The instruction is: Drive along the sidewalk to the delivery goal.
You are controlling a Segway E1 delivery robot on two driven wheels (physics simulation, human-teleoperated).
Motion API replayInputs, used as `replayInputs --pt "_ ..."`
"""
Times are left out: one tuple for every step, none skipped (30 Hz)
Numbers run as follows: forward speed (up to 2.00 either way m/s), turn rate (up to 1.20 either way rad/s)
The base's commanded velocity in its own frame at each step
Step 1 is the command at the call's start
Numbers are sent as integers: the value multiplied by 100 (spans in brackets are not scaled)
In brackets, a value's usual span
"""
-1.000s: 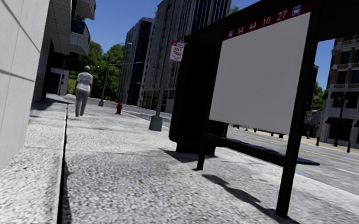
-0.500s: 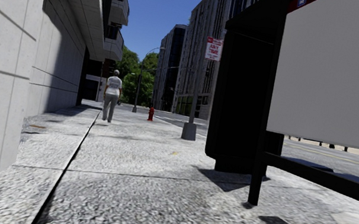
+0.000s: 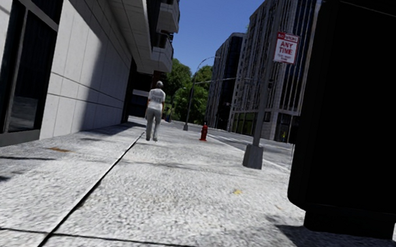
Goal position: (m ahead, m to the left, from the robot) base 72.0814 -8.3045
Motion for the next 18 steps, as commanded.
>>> replayInputs --pt "200 43" --pt "200 43" --pt "200 43" --pt "200 43" --pt "200 43" --pt "200 41" --pt "200 38" --pt "200 32" --pt "200 32" --pt "200 26" --pt "200 20" --pt "200 17" --pt "200 17" --pt "200 15" --pt "200 13" --pt "200 13" --pt "200 9" --pt "200 0"
